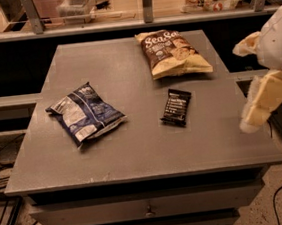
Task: Pick rxbar chocolate
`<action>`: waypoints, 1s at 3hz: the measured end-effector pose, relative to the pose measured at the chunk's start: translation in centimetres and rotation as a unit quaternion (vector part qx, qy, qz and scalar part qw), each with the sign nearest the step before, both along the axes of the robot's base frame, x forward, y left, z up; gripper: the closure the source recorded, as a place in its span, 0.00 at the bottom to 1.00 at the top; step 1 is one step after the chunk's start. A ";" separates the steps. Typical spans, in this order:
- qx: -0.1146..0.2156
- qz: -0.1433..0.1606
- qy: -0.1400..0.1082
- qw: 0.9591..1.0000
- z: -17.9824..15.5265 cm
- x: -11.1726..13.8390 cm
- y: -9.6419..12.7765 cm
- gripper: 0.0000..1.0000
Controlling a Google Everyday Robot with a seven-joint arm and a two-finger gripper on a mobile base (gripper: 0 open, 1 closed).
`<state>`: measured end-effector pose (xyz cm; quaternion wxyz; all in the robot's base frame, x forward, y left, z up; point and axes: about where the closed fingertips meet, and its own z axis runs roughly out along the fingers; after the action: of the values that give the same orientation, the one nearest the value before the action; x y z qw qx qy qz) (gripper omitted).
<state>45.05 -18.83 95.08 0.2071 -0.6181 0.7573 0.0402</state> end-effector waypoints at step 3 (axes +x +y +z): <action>0.081 0.040 0.015 0.996 -4.0 1.8 5.8 0.00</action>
Offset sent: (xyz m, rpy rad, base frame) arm 0.0101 0.0186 -0.0171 0.0743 0.0070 0.0277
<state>46.80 -13.02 91.11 0.2433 -0.6284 0.7291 0.1197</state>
